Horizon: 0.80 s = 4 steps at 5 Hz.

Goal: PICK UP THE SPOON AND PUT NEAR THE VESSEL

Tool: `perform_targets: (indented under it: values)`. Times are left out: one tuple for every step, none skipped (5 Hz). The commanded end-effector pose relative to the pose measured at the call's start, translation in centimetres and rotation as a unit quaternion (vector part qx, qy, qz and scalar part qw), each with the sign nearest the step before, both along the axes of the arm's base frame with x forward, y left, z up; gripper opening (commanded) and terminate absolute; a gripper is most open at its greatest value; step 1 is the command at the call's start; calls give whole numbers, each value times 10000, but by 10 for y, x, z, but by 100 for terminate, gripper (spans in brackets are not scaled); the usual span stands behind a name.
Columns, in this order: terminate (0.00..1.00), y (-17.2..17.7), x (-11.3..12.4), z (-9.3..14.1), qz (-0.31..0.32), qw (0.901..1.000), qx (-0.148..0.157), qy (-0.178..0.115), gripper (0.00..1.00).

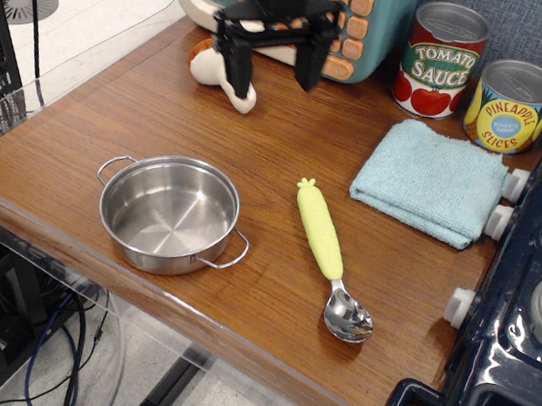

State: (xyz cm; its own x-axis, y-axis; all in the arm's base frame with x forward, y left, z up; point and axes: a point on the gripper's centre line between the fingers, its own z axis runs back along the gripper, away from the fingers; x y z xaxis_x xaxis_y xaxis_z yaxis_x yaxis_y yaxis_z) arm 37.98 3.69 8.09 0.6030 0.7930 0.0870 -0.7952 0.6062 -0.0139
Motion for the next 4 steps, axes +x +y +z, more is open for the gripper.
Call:
perform_targets:
  values:
    - [0,-43,-32,18,-318,9992,-68,-237,100]
    - [0,-57,-45,2,-433,9988,-122,-191,100]
    - [0,-69,-52,-14,-363,9992,-139,-84,100]
    - [0,-70,-58,-29,82,9997,-224,-53,100]
